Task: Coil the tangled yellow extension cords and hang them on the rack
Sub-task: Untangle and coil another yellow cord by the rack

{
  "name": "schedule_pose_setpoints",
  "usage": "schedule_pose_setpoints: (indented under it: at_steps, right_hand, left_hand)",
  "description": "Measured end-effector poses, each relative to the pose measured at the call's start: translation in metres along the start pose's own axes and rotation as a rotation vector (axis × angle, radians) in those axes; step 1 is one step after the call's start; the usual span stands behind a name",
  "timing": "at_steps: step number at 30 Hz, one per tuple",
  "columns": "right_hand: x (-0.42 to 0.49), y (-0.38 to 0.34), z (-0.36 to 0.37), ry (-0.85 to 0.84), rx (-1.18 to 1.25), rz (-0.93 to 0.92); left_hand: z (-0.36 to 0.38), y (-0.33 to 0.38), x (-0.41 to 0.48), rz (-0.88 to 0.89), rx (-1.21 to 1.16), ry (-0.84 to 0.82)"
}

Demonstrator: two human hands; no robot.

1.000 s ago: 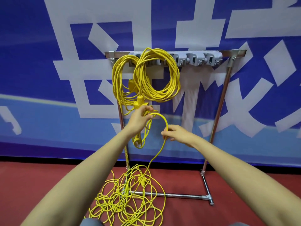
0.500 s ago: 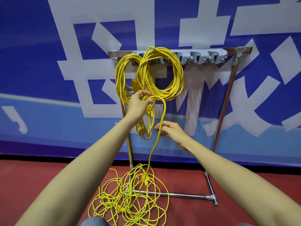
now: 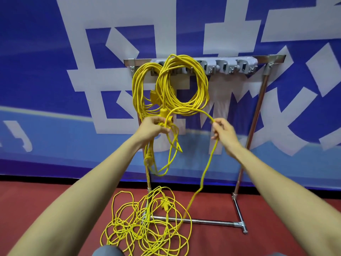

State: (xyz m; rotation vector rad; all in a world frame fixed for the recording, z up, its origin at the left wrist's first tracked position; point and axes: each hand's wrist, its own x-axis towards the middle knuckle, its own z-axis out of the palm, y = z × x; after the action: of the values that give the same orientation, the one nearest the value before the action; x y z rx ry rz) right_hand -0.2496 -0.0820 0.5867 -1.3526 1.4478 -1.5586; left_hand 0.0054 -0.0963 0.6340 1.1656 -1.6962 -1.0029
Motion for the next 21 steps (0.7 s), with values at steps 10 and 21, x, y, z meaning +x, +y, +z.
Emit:
schedule_pose_setpoints:
  at_steps: [10, 21]
  right_hand:
    - [-0.004, -0.045, -0.003, -0.415, -0.263, -0.299]
    - [-0.015, -0.062, 0.039, -0.551, -0.328, -0.359]
  left_hand:
    - [0.014, -0.009, -0.011, -0.077, -0.182, -0.363]
    - [0.026, -0.001, -0.013, 0.079, -0.005, -0.372]
